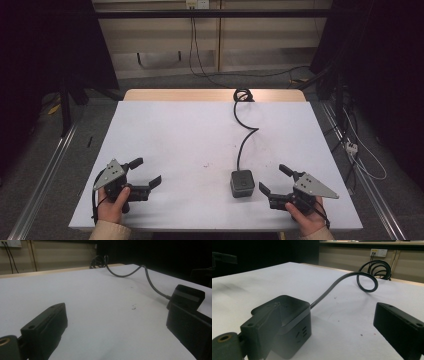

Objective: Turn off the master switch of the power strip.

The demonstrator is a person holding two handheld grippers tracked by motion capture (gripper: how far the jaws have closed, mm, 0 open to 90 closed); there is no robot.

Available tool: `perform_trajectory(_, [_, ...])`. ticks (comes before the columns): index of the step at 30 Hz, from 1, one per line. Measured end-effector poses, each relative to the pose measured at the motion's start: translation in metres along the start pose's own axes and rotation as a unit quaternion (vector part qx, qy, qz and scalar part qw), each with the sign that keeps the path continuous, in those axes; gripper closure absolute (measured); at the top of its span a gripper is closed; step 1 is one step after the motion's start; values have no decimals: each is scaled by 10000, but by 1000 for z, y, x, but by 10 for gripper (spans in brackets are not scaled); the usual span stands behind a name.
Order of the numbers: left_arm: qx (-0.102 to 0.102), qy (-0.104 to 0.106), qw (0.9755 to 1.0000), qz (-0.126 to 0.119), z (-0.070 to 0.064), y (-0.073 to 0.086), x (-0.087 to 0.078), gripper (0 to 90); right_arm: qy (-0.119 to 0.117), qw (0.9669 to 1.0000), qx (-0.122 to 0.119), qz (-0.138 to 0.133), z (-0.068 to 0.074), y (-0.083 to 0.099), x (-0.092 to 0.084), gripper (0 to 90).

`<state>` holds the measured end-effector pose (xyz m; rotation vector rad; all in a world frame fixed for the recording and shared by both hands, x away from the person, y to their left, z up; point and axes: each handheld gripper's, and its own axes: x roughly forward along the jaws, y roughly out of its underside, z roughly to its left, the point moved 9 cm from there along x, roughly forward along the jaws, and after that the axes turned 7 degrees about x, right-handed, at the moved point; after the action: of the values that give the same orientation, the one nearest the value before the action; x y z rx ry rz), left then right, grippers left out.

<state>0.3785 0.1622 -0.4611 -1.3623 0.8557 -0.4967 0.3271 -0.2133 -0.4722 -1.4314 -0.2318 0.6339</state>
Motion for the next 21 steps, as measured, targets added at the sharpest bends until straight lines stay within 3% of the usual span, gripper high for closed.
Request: perform_trajectory(21, [26, -15, 10000, -86, -1, -4, 1, 31, 8, 10000, -5, 90, 1, 0, 2, 100])
